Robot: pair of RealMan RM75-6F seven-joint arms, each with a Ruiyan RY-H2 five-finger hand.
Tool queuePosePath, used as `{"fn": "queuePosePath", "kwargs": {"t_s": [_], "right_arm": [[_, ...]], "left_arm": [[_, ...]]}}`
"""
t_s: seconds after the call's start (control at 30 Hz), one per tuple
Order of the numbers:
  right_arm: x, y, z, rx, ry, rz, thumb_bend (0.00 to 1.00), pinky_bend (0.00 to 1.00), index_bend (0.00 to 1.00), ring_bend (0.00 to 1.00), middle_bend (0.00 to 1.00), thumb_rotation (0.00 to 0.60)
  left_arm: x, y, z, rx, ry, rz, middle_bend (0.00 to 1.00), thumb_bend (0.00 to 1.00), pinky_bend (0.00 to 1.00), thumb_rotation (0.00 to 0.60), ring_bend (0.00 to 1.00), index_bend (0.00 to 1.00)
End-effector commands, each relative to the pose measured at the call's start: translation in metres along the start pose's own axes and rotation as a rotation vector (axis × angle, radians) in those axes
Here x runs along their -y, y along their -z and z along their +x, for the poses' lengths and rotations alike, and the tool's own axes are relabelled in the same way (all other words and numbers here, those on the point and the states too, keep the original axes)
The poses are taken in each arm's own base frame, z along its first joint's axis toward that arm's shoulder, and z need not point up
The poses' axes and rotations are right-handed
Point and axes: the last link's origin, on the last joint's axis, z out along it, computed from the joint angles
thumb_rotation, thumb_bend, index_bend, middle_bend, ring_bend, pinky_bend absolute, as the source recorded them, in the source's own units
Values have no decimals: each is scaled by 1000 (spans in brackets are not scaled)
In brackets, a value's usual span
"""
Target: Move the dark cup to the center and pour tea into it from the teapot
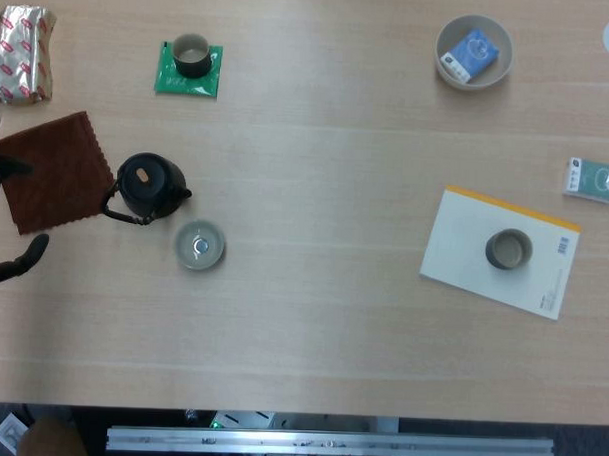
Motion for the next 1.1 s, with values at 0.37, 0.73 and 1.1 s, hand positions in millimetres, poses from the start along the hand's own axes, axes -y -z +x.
{"fn": "queuePosePath", "kwargs": {"t_s": [0.37,0.73,1.1], "right_arm": [[-2,1,2,-10,-2,-2,188,49,184,41,215,600],[-1,-8,5,-14,-4,6,188,49,184,41,215,600],[10,-26,11,-7,6,50,188,49,184,41,215,600]], "left_arm": [[-5,-4,-1,16,-5,-27,267,220,100,600,176,282],[-14,-16,-4,42,-29,-77,283,219,100,600,177,299],[-24,-34,-17,162,-61,-123,302,157,86,301,178,297]]}}
